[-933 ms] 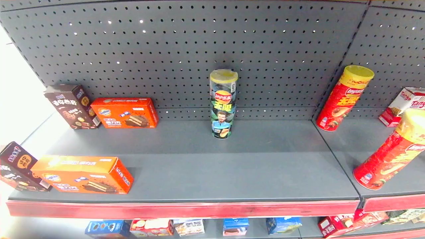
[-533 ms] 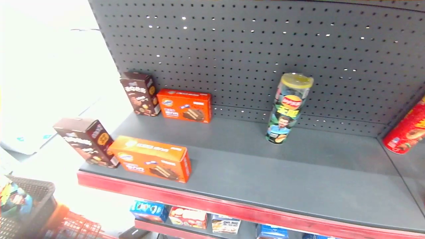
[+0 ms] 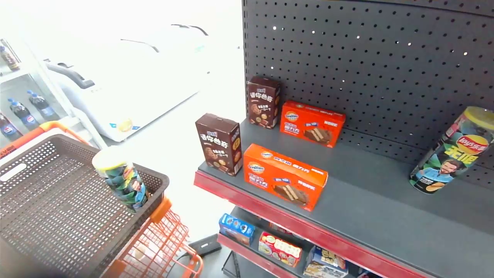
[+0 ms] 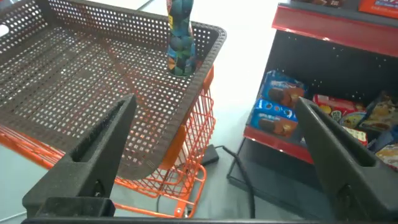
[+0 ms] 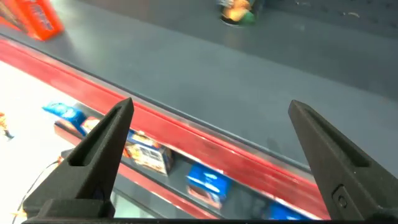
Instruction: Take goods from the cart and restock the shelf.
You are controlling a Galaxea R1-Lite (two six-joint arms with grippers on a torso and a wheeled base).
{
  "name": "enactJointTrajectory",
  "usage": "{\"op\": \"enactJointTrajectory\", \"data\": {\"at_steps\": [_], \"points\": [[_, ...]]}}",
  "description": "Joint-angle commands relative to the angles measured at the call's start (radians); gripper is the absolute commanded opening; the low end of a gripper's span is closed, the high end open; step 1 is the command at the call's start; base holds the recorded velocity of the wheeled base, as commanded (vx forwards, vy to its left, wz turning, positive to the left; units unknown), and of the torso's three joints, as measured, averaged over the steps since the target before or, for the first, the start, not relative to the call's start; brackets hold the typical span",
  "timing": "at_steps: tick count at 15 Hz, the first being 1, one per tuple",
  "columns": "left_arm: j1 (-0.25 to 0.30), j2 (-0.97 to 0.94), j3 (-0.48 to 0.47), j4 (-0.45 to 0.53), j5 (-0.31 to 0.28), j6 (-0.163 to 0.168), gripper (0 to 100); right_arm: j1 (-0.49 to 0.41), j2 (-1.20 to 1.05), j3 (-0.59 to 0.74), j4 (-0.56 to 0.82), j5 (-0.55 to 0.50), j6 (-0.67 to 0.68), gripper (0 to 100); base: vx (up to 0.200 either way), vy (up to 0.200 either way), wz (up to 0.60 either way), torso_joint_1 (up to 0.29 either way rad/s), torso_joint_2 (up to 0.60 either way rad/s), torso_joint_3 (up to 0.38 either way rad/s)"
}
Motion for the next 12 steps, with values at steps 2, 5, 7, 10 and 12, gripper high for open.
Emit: {"op": "enactJointTrajectory", "data": {"at_steps": [2, 5, 7, 10, 12], "points": [[0.000, 0.000, 0.001, 0.000, 0.000, 0.001, 100, 0.001, 0.001, 0.000, 0.000, 0.000, 0.001, 100, 0.000, 0.000, 0.00, 0.000, 0.00, 0.000], [0.000, 0.000, 0.000, 0.000, -0.012, 0.007, 100, 0.001, 0.001, 0.000, 0.000, 0.000, -0.001, 100, 0.000, 0.000, 0.00, 0.000, 0.00, 0.000], [0.000, 0.000, 0.000, 0.000, -0.011, 0.005, 100, 0.001, 0.001, 0.000, 0.000, 0.000, -0.001, 100, 0.000, 0.000, 0.00, 0.000, 0.00, 0.000], [0.003, 0.000, -0.006, 0.011, 0.001, 0.010, 100, 0.001, 0.001, 0.000, 0.000, 0.000, 0.001, 100, 0.000, 0.000, 0.00, 0.000, 0.00, 0.000], [0.005, 0.010, -0.059, 0.020, 0.066, 0.096, 100, 0.001, 0.001, 0.000, 0.000, 0.000, -0.001, 100, 0.000, 0.000, 0.00, 0.000, 0.00, 0.000]]}}
